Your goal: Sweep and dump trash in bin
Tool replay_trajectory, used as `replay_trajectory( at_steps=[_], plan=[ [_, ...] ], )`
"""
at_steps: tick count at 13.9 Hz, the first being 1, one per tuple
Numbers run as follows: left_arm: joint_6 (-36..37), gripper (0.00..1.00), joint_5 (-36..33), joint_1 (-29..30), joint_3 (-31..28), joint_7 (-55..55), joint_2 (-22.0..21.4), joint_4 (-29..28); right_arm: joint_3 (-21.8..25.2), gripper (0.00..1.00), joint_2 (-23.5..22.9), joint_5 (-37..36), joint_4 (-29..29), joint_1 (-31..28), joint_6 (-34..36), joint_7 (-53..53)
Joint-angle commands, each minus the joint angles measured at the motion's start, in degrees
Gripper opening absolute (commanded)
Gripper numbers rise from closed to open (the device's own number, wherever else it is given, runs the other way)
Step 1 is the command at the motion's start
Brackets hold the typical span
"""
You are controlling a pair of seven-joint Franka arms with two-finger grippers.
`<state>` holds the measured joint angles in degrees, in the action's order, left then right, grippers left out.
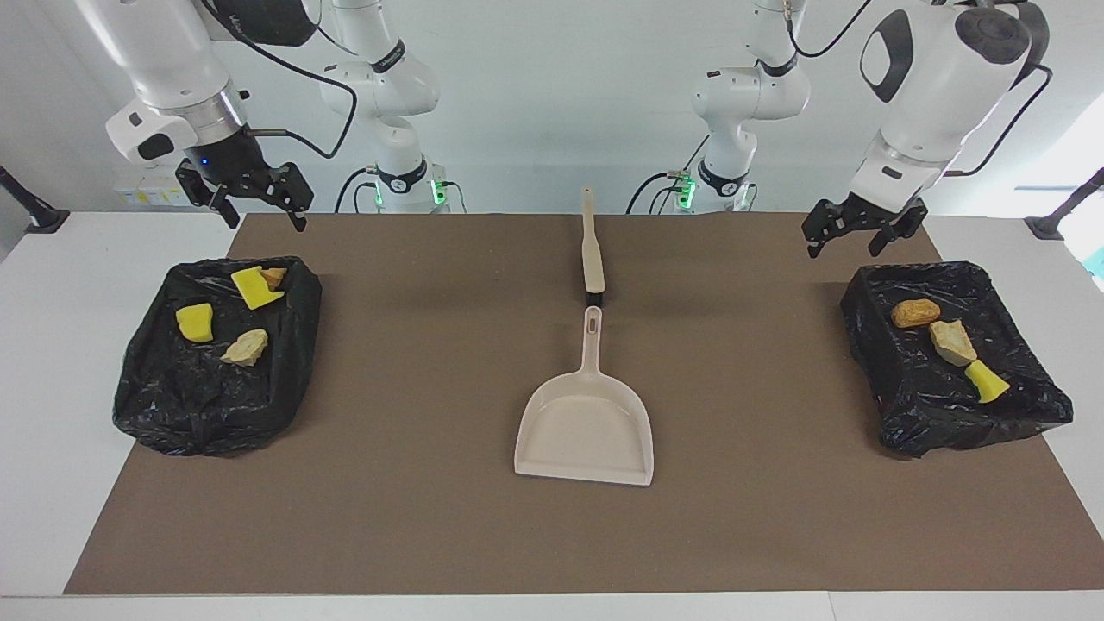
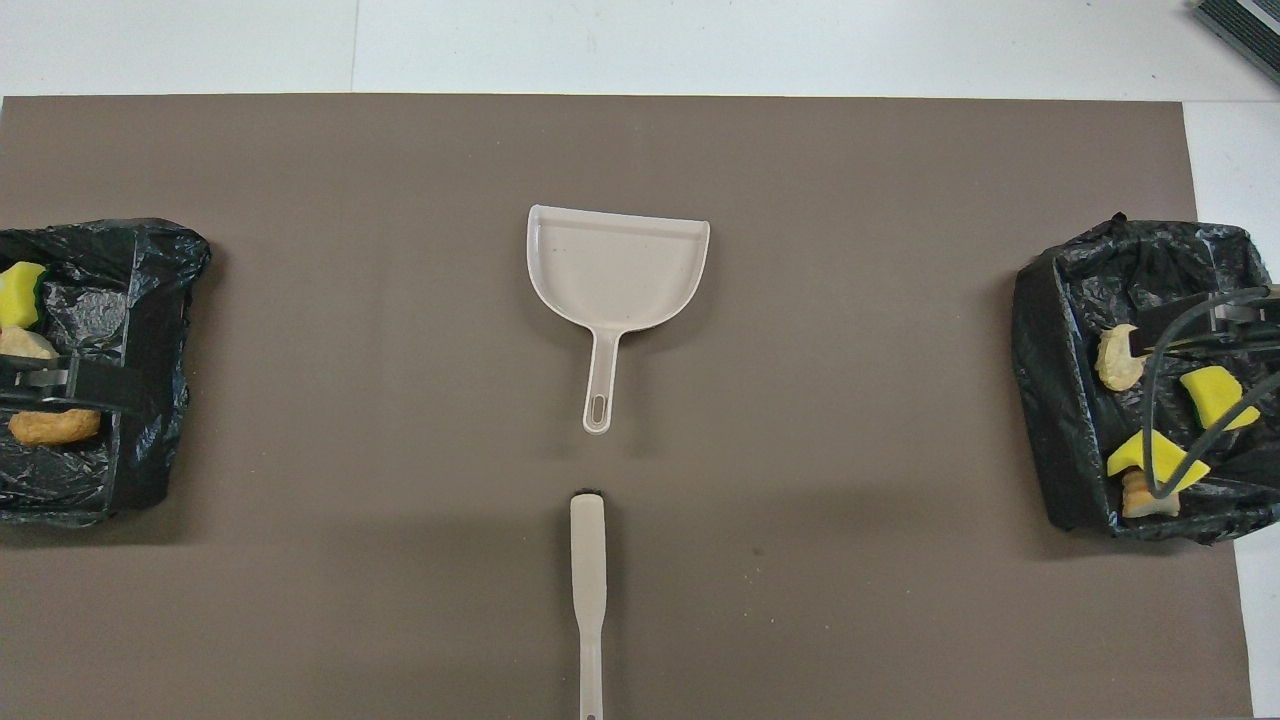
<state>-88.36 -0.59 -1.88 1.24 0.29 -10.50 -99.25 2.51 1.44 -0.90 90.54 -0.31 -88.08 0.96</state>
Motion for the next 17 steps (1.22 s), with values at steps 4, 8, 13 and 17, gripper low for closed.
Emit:
replay_trajectory(
  at_steps=[4, 8, 13, 17],
  plan=[
    [1.26, 1.0, 4.28, 0.48, -0.1, -0.46, -0.66, 1.16, -0.04, 1.0, 1.2, 0.9, 1.22, -0.13, 0.28, 0.63],
    [2.3, 1.0, 3.58, 0.39, 0.25, -0.29, -0.48, 1.86, -0.04, 1.0, 1.2, 0.81, 1.22, -0.13, 0.28, 0.63],
    [3.89, 1.0, 3.4, 1.44, 0.17, 0.33, -0.66, 2.57, -0.04, 1.0, 1.2, 0.81, 1.22, -0.13, 0.28, 0.63],
    [3.37, 1.0, 3.49, 1.62, 0.17, -0.02, -0.66, 2.57, -0.04, 1.0, 1.2, 0.81, 1.22, -0.13, 0.28, 0.63]
  ],
)
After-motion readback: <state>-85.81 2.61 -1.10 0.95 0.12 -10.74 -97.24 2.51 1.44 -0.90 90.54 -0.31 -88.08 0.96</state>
